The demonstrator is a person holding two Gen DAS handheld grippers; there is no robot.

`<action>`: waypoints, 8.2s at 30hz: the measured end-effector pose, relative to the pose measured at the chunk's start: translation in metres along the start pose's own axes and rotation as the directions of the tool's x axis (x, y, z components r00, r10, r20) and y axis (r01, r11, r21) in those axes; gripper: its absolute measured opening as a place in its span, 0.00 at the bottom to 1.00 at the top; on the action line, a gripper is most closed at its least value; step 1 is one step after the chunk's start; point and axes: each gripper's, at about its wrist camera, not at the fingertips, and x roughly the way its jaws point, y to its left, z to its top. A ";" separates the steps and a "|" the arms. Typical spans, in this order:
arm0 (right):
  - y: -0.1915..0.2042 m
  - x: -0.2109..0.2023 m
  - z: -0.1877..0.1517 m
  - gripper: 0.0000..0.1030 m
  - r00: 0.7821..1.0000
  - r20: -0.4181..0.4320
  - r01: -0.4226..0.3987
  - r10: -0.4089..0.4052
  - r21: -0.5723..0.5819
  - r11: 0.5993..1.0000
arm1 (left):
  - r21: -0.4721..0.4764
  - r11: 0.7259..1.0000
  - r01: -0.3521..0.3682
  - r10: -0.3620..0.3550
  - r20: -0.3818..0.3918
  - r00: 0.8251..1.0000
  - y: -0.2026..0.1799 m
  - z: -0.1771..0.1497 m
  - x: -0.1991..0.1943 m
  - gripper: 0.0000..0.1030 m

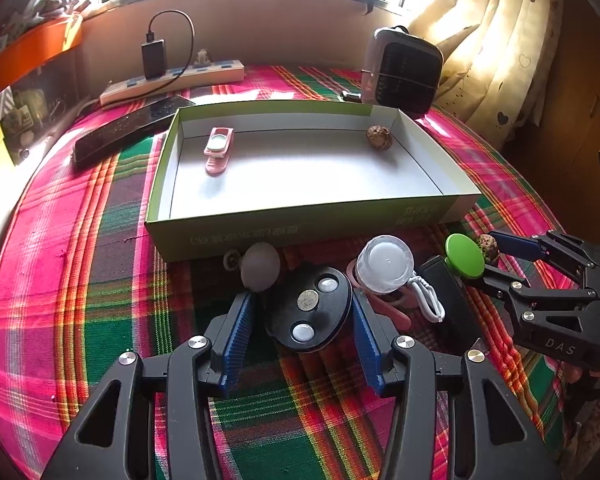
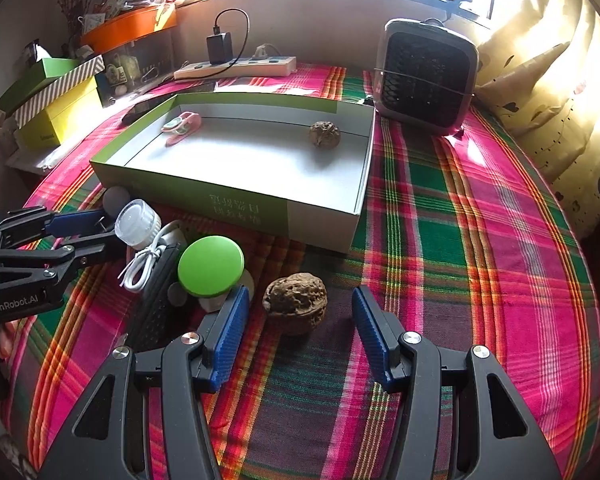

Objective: Organize objects
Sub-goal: 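Close left tool on the black disc while right tool closes on the walnut, then lift the black disc with left tool while right tool lifts the walnut, then carry the black disc with left tool into the box while right carries walnut, then open left tool to drop the black disc while right tool releases the walnut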

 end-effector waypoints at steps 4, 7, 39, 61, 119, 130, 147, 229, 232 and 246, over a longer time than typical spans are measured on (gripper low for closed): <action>0.000 0.000 0.001 0.53 1.000 0.002 -0.003 0.003 -0.004 1.000 | 0.006 1.000 -0.001 0.001 0.002 1.000 -0.001 0.000 0.000 0.46; 0.000 0.000 0.001 0.53 1.000 0.002 -0.009 0.009 -0.002 1.000 | -0.002 1.000 0.003 -0.003 0.004 1.000 0.000 0.000 -0.001 0.45; -0.001 0.001 -0.001 0.31 1.000 -0.006 -0.020 0.020 -0.006 1.000 | -0.007 1.000 -0.002 0.002 0.011 1.000 0.004 -0.003 -0.003 0.38; -0.001 0.001 -0.001 0.31 1.000 -0.006 -0.020 0.020 -0.004 1.000 | -0.006 1.000 -0.003 0.003 0.012 1.000 0.005 -0.003 -0.004 0.38; 0.003 -0.023 0.043 0.31 0.993 0.096 -0.062 0.064 -0.016 0.998 | 0.016 1.000 -0.008 0.007 0.085 0.996 0.003 0.025 -0.032 0.37; 0.005 -0.004 0.079 0.31 0.992 0.089 -0.089 0.091 -0.029 0.996 | 0.012 1.000 -0.011 0.010 0.083 0.996 0.013 0.048 -0.019 0.38; 0.004 0.050 0.122 0.31 0.995 0.033 -0.089 0.090 -0.039 0.995 | -0.012 0.999 -0.036 0.037 0.056 0.998 0.032 0.074 0.016 0.37; 0.018 0.110 0.141 0.50 0.996 -0.087 -0.015 0.006 -0.099 0.995 | 0.021 0.996 -0.083 0.083 0.006 0.997 0.036 0.078 0.046 0.38; 0.019 0.109 0.141 0.51 0.996 -0.084 -0.013 0.005 -0.096 0.995 | 0.017 0.997 -0.078 0.078 0.008 0.997 0.037 0.078 0.045 0.39; 0.017 0.098 0.139 0.52 0.998 -0.065 -0.016 0.012 -0.063 0.998 | 0.005 0.997 -0.082 0.082 0.026 0.996 0.036 0.080 0.036 0.42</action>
